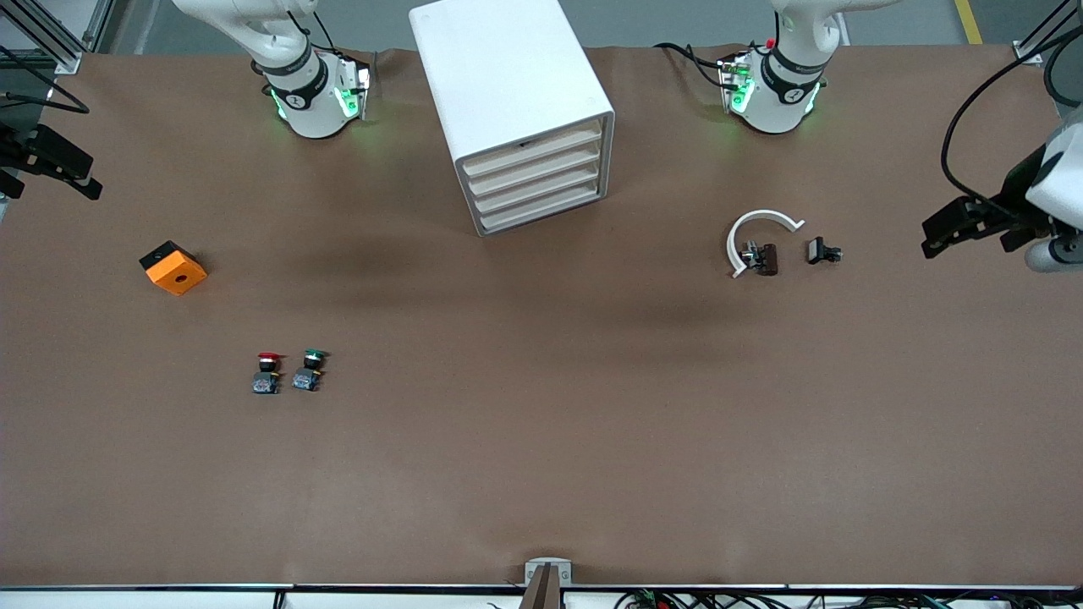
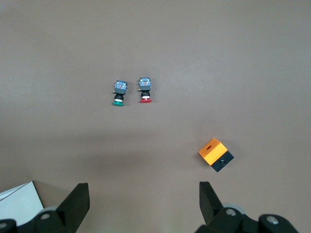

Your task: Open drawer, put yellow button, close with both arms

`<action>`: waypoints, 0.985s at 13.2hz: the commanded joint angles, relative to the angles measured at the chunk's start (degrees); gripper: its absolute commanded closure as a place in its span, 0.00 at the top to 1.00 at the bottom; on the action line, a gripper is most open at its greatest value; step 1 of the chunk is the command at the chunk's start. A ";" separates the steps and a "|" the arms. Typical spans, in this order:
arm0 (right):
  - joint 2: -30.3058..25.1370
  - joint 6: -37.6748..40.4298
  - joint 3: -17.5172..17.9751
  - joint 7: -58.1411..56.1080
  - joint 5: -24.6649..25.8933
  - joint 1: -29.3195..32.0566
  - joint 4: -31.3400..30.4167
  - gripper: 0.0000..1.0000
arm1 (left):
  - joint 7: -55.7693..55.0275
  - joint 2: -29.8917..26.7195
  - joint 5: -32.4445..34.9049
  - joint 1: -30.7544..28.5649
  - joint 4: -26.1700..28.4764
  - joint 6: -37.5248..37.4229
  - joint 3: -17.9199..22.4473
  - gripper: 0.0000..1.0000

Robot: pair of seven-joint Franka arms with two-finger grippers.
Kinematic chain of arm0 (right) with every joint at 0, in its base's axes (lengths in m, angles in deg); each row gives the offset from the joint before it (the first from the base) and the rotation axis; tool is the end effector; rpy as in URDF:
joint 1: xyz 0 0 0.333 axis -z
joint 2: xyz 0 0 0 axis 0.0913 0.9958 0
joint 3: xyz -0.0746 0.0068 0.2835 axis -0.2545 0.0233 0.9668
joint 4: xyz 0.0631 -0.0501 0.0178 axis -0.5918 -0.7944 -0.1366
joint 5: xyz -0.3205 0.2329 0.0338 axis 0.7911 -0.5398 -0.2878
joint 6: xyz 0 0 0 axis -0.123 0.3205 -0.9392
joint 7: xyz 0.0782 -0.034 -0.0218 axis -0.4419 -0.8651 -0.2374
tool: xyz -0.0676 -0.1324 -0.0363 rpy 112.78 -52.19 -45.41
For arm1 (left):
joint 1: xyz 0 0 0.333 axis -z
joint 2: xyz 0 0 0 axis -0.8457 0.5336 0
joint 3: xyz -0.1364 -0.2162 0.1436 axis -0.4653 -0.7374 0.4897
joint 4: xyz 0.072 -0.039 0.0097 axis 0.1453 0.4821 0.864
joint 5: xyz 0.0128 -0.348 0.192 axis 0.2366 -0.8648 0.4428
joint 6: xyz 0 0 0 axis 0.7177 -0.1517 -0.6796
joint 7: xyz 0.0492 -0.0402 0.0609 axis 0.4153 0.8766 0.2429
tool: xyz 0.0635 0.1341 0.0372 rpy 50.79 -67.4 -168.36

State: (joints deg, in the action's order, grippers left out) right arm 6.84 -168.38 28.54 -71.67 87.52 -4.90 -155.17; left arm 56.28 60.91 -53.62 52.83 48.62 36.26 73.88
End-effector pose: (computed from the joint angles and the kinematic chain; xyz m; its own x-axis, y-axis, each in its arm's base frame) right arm 0.5175 -0.0410 0.5902 0.9987 -0.0288 0.0415 -0.0289 -0.9996 0.0028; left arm 0.5664 -0.0275 0.5537 0.9983 0.0431 0.0394 0.0448 -0.9982 -0.0408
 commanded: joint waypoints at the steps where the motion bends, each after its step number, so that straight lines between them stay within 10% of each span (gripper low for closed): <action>1: -1.61 0.13 -0.36 0.61 -0.76 -0.16 -1.50 1.00 | 2.21 -5.76 -2.23 1.49 5.91 0.34 2.94 1.00; 13: -1.61 2.60 -0.36 1.40 -2.78 0.10 -1.41 1.00 | 4.76 -12.27 -2.42 3.25 10.04 -4.23 2.16 1.00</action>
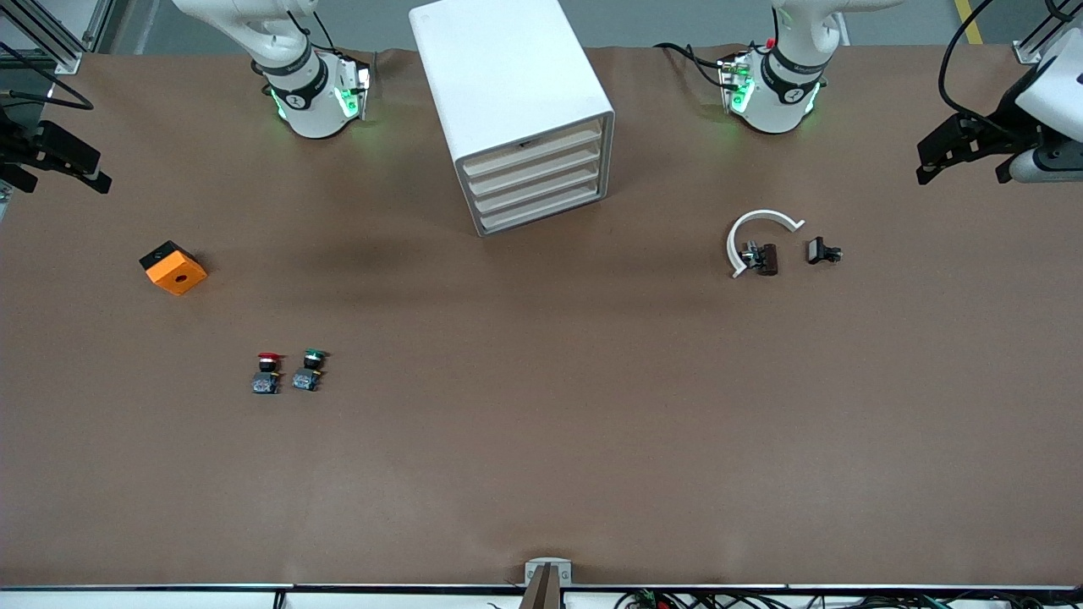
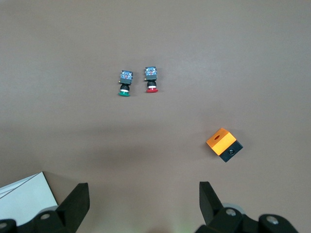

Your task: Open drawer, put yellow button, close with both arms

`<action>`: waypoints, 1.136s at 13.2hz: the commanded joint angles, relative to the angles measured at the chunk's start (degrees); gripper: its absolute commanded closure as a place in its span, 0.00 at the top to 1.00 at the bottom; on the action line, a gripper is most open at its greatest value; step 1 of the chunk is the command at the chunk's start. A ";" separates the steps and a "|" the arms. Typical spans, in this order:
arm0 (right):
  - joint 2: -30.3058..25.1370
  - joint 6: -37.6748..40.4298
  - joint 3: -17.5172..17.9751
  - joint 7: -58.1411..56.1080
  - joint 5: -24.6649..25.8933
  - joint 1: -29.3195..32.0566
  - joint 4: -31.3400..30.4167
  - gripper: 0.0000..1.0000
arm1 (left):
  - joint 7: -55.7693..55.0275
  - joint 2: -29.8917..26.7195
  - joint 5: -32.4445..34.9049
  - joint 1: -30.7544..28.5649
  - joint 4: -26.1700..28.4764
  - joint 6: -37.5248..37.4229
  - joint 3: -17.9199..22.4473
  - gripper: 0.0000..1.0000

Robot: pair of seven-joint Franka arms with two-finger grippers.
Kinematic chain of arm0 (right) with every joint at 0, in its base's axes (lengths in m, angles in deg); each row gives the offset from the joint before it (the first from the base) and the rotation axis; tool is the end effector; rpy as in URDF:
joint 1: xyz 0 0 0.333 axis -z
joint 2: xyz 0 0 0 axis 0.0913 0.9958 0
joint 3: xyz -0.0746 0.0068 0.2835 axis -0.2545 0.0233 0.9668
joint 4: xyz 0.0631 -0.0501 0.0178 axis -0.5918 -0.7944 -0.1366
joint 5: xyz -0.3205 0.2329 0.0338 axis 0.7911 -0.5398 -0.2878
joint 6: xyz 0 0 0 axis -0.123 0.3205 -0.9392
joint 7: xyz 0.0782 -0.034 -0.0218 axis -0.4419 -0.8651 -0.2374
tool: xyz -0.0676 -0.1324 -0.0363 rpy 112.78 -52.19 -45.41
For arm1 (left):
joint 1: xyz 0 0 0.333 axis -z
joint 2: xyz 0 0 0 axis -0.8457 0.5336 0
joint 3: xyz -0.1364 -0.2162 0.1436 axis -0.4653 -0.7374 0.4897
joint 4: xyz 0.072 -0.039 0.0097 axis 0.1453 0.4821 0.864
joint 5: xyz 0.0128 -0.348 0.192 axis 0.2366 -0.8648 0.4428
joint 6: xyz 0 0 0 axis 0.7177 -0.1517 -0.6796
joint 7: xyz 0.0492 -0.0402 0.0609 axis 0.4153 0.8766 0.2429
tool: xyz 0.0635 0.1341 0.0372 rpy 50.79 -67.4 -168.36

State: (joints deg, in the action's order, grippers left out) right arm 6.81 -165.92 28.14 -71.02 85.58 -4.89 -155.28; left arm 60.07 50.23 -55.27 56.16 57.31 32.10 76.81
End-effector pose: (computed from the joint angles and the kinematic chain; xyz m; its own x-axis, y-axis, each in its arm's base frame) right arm 0.5109 -0.0390 0.5857 0.9990 -0.0453 -0.0017 -0.0453 -0.9984 -0.0338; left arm 0.5016 -0.0348 0.5737 0.9997 -0.0257 -0.0024 -0.0258 -0.9991 -0.0339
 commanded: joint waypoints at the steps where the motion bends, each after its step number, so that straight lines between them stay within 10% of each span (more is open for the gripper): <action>1: -1.50 0.13 -0.05 0.67 -0.85 0.18 -1.30 1.00 | 0.71 -1.51 -0.69 0.00 1.26 -0.07 -0.86 1.00; 15: -1.41 -0.92 0.04 1.37 1.70 0.09 -1.30 1.00 | -0.97 0.78 -0.68 -0.52 -1.90 -0.16 -1.30 1.00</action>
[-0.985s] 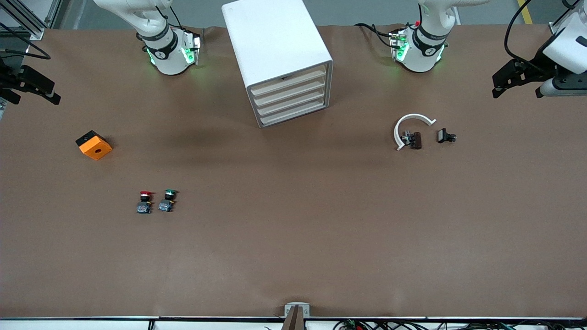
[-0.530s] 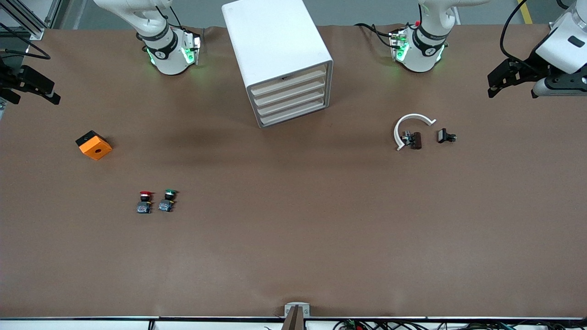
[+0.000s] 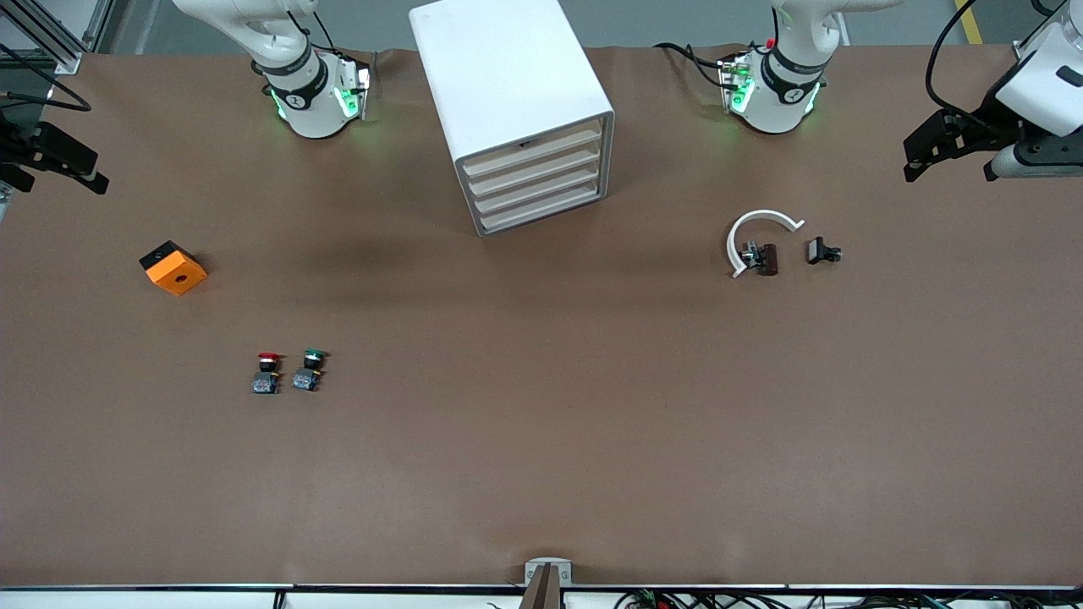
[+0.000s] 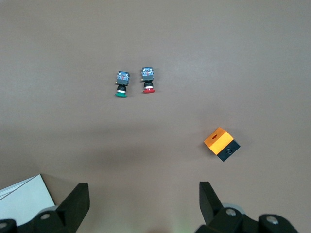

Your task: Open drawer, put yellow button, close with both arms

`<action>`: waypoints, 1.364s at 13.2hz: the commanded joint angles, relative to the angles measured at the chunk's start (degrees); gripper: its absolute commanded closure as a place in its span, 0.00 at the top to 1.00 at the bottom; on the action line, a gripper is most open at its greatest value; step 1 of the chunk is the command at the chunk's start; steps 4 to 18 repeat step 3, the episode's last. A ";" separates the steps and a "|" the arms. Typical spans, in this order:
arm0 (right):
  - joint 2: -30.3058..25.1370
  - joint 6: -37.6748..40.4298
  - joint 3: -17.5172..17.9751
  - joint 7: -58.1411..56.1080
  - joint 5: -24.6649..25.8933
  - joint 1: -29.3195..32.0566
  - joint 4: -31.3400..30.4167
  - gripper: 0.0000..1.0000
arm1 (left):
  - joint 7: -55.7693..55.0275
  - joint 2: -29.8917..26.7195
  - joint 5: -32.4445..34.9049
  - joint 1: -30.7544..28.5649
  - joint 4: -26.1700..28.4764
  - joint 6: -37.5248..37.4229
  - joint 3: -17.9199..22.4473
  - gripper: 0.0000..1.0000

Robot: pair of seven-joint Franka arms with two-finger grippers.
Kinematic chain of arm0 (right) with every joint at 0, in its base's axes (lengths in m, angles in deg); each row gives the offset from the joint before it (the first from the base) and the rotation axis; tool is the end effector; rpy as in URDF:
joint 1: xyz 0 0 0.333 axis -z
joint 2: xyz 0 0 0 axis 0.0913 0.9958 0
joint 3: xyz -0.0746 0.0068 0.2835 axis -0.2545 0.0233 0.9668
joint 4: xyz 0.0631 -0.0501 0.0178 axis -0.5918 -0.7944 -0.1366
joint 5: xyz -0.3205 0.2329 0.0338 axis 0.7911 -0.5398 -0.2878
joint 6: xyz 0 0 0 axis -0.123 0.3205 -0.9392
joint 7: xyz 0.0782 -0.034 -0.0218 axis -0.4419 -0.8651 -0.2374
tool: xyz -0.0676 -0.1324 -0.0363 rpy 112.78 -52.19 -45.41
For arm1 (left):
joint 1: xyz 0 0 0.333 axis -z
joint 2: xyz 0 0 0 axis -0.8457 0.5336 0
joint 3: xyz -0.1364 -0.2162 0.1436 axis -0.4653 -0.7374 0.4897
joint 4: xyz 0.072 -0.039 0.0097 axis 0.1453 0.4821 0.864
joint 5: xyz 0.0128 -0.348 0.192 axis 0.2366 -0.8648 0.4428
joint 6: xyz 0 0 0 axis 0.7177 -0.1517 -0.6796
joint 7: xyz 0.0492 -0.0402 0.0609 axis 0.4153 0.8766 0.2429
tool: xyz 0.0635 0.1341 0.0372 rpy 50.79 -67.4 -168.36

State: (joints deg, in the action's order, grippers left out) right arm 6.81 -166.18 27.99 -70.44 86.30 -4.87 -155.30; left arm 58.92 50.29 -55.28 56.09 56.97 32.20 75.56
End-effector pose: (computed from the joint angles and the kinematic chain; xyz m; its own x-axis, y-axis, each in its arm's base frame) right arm 0.5113 -0.0426 0.5859 0.9982 -0.0592 0.0018 -0.0591 -0.9980 -0.0215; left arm 0.5017 -0.0460 0.5759 0.9996 -0.0261 0.0047 -0.0259 -0.9990 -0.0372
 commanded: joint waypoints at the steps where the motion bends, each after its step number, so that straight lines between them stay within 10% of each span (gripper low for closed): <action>1: -1.41 -0.75 0.19 0.79 1.24 0.07 -1.27 1.00 | 0.18 0.89 -0.68 -0.45 -1.56 -0.26 0.04 1.00; 18: -1.41 -0.84 0.19 0.79 1.68 0.07 -1.27 1.00 | 0.26 0.89 -0.68 -0.45 -1.73 -0.26 0.39 1.00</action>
